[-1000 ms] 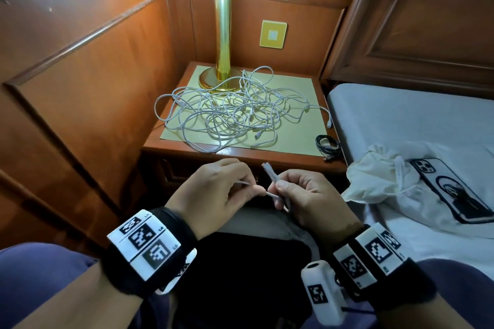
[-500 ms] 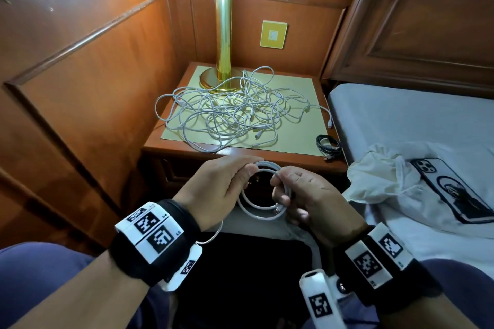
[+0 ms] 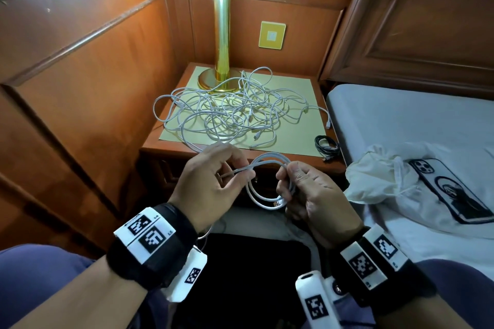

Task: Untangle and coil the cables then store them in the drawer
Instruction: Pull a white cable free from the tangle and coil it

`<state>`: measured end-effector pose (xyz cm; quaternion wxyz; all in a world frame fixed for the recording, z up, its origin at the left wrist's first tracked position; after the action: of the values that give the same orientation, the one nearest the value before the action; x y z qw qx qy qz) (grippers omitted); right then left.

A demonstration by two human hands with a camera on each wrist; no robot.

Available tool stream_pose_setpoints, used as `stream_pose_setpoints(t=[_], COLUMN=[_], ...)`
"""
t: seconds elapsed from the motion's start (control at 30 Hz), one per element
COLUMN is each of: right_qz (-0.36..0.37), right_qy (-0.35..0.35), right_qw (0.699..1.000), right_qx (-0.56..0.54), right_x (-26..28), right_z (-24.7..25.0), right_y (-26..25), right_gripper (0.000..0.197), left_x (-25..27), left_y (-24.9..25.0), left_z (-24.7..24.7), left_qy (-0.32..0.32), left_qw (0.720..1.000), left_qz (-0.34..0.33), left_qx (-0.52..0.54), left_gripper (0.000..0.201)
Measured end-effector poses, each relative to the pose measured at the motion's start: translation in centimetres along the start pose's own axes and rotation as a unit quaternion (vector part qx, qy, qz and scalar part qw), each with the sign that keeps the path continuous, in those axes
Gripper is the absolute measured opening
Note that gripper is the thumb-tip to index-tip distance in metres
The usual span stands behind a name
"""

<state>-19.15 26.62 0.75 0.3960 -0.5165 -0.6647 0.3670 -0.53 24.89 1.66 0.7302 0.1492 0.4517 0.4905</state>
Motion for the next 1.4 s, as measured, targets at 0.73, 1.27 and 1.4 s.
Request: stream_pose_setpoints(t=[0.73, 1.27, 1.4], right_qz=[0.009, 0.110, 0.063], right_qy=[-0.022, -0.002, -0.051], right_qw=[0.992, 0.978, 0.982], right_qx=[0.121, 0.175, 0.172], right_x=[0.5, 0.2, 0.5], right_z=[0.0, 0.0, -1.1], right_y=[0.5, 1.1, 1.8], right_gripper=[0.032, 0.016, 0.026], left_x=[0.7, -0.3, 0.0], left_y=[2.6, 1.7, 2.0], left_z=[0.3, 1.8, 0.5], left_qy=[-0.254, -0.248, -0.190], left_qw=[0.959, 0.964, 0.978], left_qz=[-0.126, -0.064, -0.078], left_qx=[0.007, -0.066, -0.044], left_gripper=[0.011, 0.019, 0.023])
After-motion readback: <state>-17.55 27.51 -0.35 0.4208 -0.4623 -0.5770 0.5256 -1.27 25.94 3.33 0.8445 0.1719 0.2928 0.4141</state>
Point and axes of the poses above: each hand's wrist, its own x-axis away from the middle knuckle, its own z-axis out of the back of the hand, y = z × x, the point moved 4 cm from there along -x, towards the middle knuckle, and after that the axes turned 12 degrees about -x, right-handed, at the moved point
